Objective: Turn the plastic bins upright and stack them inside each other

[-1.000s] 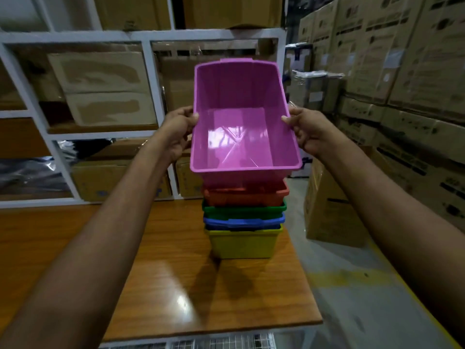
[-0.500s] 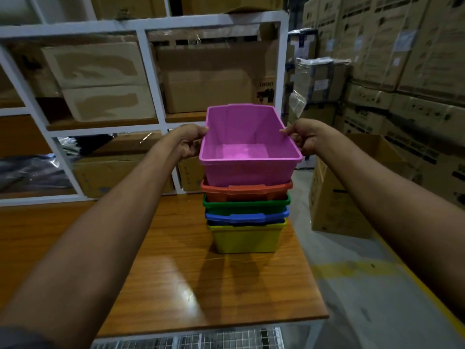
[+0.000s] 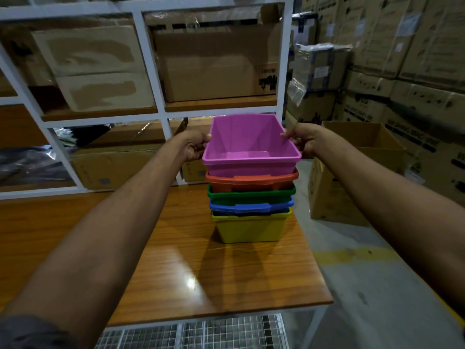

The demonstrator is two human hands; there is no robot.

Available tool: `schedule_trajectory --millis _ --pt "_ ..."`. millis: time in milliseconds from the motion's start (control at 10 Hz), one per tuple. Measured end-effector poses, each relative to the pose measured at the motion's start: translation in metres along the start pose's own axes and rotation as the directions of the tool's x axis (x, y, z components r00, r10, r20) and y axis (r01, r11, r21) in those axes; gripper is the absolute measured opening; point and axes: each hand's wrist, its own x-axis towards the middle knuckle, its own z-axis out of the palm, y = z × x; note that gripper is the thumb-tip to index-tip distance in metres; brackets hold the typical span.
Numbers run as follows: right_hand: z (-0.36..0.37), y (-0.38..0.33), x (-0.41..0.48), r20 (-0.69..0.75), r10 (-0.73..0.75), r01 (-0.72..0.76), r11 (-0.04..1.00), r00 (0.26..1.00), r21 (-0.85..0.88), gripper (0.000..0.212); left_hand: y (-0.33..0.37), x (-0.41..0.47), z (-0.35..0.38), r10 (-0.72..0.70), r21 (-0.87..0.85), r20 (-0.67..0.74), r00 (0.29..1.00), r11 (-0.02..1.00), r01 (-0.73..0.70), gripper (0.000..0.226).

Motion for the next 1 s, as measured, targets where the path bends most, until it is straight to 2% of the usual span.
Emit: schedule_trajectory --millis 300,500,600,700,800,900,1000 --pt "0.008 0.011 -0.015 -0.032 -0.030 0.029 0.999 0.999 -0.023 0.024 -0.010 -0.017 -0.002 0.030 0.049 -0.020 0.999 0.998 -0.029 0.020" --pt "0.023 0.022 -0.039 -0.207 -0.184 0.162 0.980 0.961 -0.120 0.039 -0.027 -0.033 -0.002 0.093 0.077 -0.017 0.995 0.993 -0.092 0.028" --pt "0.025 0.028 -0.050 -0.271 -0.231 0.196 0.969 0.935 -0.151 0.039 -0.032 -0.045 -0.004 0.106 0.081 -0.001 0.994 0.991 -0.105 0.026" --pt "0.030 0.037 -0.065 -0.404 -0.342 0.239 0.928 0.848 -0.285 0.015 -0.040 -0.057 -0.008 0.122 0.054 0.017 0.992 0.991 -0.122 0.021" --pt "0.033 0.046 -0.075 -0.502 -0.464 0.279 0.873 0.730 -0.401 0.010 -0.048 -0.064 -0.006 0.160 0.038 -0.013 0.987 0.986 -0.160 0.027" --pt "0.036 0.049 -0.097 -0.511 -0.587 0.389 0.805 0.628 -0.447 0.018 -0.056 -0.077 -0.003 0.309 0.067 -0.166 0.936 0.951 -0.302 0.038" --pt "0.035 0.051 -0.112 -0.408 -0.615 0.440 0.779 0.674 -0.448 0.016 -0.060 -0.091 -0.004 0.434 0.125 -0.240 0.868 0.901 -0.416 0.041"
